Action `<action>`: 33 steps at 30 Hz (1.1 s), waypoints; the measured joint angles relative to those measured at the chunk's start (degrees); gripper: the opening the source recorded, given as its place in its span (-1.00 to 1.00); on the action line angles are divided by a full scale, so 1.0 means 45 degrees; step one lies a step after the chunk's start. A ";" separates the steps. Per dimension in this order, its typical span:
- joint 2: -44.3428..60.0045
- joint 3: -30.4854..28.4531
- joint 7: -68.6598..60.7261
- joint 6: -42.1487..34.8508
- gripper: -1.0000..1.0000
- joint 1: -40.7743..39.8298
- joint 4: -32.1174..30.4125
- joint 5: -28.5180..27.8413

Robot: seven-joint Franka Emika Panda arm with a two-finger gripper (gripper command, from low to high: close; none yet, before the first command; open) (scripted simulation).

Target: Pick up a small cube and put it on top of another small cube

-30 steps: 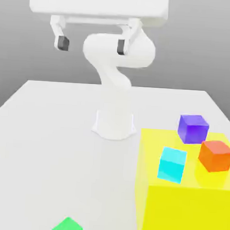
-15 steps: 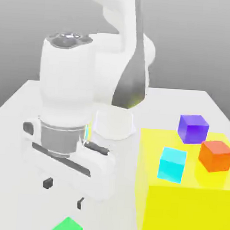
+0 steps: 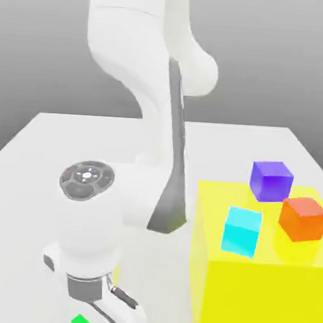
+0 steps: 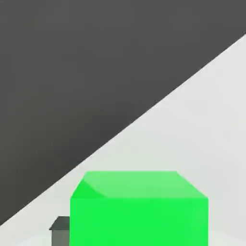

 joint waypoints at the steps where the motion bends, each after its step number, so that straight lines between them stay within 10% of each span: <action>1: -0.0421 0.0019 -0.0016 -0.0333 -1.00 -0.0015 -0.0088 0.0020; 15: -0.5554 0.2035 -0.5632 -0.6851 -1.00 0.0787 0.0564 0.3508; 26: -0.6910 0.4576 -0.3365 -0.7431 -1.00 0.3293 0.0600 0.1010; 27: -0.6744 0.4608 -0.3300 -0.7044 1.00 0.3307 0.0375 0.0933; 33: -0.6662 0.4626 -0.3243 -0.6854 1.00 0.3308 0.0263 0.0851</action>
